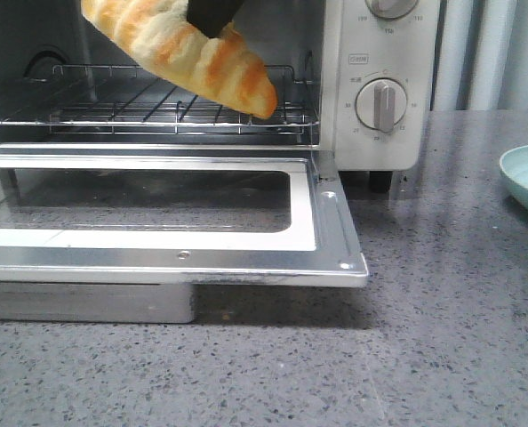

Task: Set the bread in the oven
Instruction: 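Lower the bread roll onto the wire rack and open the right gripper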

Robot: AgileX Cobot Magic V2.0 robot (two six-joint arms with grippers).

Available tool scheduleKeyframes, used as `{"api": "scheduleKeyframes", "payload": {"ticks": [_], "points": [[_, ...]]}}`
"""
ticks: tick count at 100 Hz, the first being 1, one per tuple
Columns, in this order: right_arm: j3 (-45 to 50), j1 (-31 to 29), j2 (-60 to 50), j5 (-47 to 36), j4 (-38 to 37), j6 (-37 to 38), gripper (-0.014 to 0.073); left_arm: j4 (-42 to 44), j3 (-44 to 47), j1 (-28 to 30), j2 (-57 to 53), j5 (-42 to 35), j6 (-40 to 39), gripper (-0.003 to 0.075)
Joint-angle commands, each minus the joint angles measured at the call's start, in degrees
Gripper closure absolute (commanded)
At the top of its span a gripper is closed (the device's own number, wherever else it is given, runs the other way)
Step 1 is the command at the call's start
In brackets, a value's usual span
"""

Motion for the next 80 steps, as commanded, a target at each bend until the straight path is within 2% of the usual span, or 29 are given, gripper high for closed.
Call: {"api": "scheduleKeyframes", "payload": {"ticks": [1, 20, 27, 36, 43, 50, 55, 80], "points": [[-2.0, 0.0, -2.1, -4.4, -1.3, 0.2, 0.0663, 0.3, -1.8, 0.2, 0.4, -4.3, -0.2, 0.0741], [-2.0, 0.0, -2.1, -4.6, -1.3, 0.2, 0.0657, 0.3, -1.8, 0.2, 0.4, -4.3, -0.2, 0.0741], [-2.0, 0.0, -2.1, -4.6, -1.4, 0.2, 0.0618, 0.3, -1.8, 0.2, 0.4, -4.3, -0.2, 0.0741], [-2.0, 0.0, -2.1, -4.6, -1.4, 1.5, 0.0484, 0.0, -1.8, 0.2, 0.4, -4.3, -0.2, 0.0741], [-2.0, 0.0, -2.1, -4.7, -1.5, 2.8, 0.0345, 0.0, -1.8, 0.2, 0.4, -4.3, -0.2, 0.0741], [-2.0, -0.1, -2.1, -4.8, -1.6, 2.8, 0.0260, 0.0, -1.8, 0.2, 0.4, -4.3, -0.2, 0.0741], [-2.0, -0.1, -2.1, -5.1, -1.6, 2.9, 0.0239, 0.0, -1.8, 0.2, 0.4, -4.3, -0.2, 0.0742], [-2.0, 0.5, -2.4, -6.0, -1.6, 2.9, 0.0243, 0.0, -1.8, 0.2, 0.4, -2.6, -0.2, 0.0741]]}}
